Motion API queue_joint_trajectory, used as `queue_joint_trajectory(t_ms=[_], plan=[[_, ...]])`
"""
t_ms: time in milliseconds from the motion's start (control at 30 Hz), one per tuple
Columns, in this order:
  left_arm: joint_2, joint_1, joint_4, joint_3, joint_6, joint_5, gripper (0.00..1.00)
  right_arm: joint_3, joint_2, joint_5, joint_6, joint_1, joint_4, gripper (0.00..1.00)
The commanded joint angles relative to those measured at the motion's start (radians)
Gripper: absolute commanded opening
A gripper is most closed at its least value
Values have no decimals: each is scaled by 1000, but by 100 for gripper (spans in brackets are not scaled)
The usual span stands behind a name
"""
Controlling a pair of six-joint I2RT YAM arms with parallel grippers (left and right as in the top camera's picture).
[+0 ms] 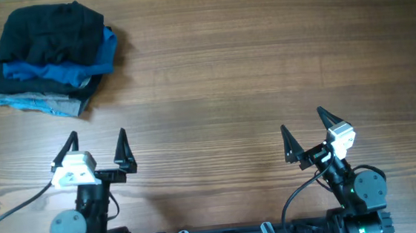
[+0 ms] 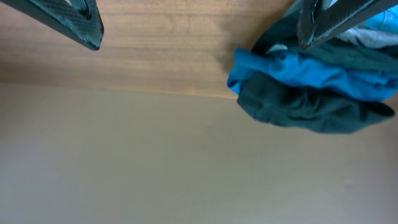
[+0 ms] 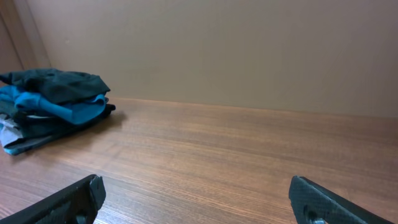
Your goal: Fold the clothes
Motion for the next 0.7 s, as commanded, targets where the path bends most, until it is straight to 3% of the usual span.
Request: queue_joint_trajectory(t_ms=[0, 133, 367, 667], plan=[[-17, -5, 102, -119, -17, 24, 100, -2, -7, 10, 3, 4, 3, 100], [-17, -5, 220, -237, -18, 39, 100, -2, -7, 10, 3, 4, 3, 100], [-17, -7, 132, -241, -17, 42, 100, -2, -7, 10, 3, 4, 3, 100], [-14, -7, 130, -241, -17, 42, 100, -2, -7, 10, 3, 4, 3, 100]])
